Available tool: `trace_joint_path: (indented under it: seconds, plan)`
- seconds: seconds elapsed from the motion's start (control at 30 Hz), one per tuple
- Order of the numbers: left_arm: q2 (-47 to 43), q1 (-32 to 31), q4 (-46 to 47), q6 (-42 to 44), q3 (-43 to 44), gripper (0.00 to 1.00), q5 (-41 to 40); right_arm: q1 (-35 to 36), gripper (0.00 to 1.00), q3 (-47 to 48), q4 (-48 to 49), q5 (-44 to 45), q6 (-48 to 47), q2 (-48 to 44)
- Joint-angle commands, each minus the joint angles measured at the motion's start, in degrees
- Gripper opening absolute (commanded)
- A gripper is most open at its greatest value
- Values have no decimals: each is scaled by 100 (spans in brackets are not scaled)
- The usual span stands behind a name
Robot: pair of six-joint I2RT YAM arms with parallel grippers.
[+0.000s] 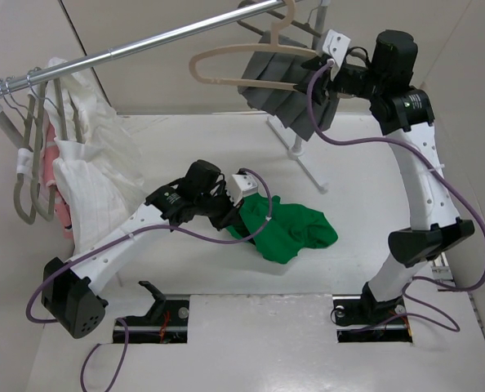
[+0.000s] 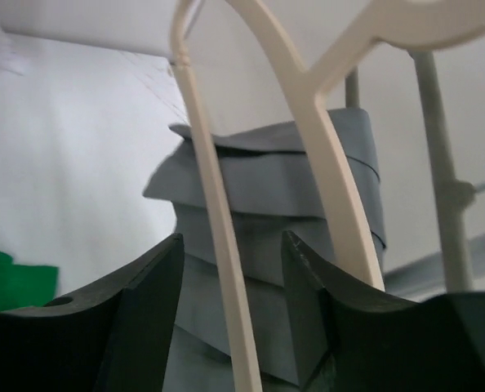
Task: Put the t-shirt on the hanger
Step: Grab a hanger with the right arm
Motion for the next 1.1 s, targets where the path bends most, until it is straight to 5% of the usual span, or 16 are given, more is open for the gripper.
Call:
trace_joint_path:
  seconds: [0.0,0.3,0.73,0.87,1.0,1.07]
  plan:
    - [-134,7,82,-23,250,0,34,59,57,213,11,-598,59,-289]
    - [-28,7,82,-23,303,0,87,16,69,529,-41,-27,59,-606]
    - [-28,7,82,-23,303,0,87,-239,62,696,-534,88,525,96]
    - [-81,7,82,-23,250,0,34,-239,55,459,-587,87,525,97]
    - [-81,7,82,-23,250,0,34,-187,30,292,-481,88,578,-8]
    - [-81,7,82,29,250,0,34,-134,4,292,-429,88,630,-9]
